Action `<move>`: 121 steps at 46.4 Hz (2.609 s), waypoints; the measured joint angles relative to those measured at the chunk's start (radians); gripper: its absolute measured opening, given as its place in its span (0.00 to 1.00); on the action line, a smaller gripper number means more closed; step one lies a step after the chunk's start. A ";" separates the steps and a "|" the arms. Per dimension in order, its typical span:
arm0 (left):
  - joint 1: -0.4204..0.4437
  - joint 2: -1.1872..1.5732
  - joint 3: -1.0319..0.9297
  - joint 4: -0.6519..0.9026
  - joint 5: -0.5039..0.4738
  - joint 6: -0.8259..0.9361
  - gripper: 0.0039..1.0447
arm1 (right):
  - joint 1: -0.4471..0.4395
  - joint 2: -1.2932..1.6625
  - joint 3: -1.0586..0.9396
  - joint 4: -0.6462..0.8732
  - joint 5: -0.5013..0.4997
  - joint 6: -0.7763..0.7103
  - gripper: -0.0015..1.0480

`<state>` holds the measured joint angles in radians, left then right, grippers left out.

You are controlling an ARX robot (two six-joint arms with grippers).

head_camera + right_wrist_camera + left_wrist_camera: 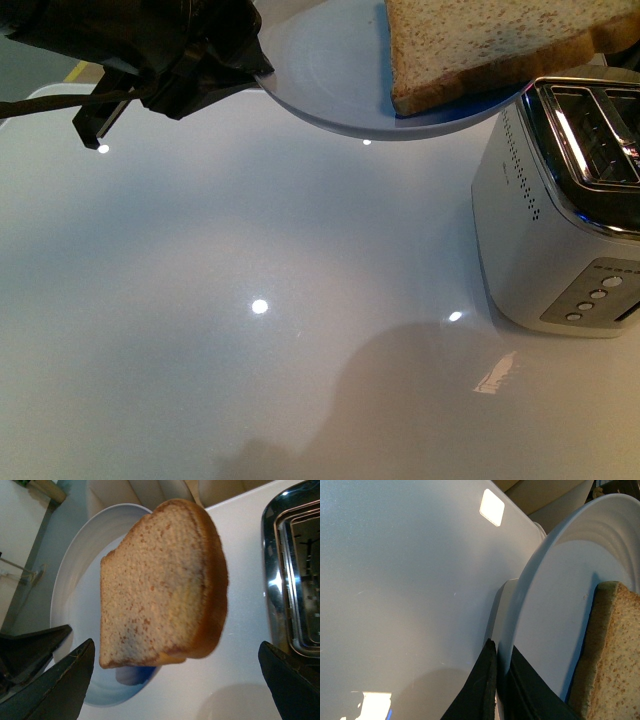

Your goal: Left arm holds plate, right arm toasts bread

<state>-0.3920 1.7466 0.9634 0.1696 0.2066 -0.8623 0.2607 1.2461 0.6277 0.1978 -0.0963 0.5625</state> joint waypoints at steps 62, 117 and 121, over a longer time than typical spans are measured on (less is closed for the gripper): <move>0.000 0.000 0.000 0.000 0.000 -0.002 0.03 | -0.084 -0.095 0.114 0.079 0.193 -0.096 0.03; 0.000 0.000 0.000 0.000 0.001 -0.007 0.03 | -0.125 0.234 0.026 0.316 0.347 -0.578 0.03; 0.000 0.000 0.000 0.000 0.001 -0.007 0.03 | -0.125 0.259 0.026 0.330 0.347 -0.578 0.03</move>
<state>-0.3920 1.7466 0.9638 0.1699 0.2073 -0.8696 0.1356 1.5047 0.6540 0.5278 0.2504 -0.0154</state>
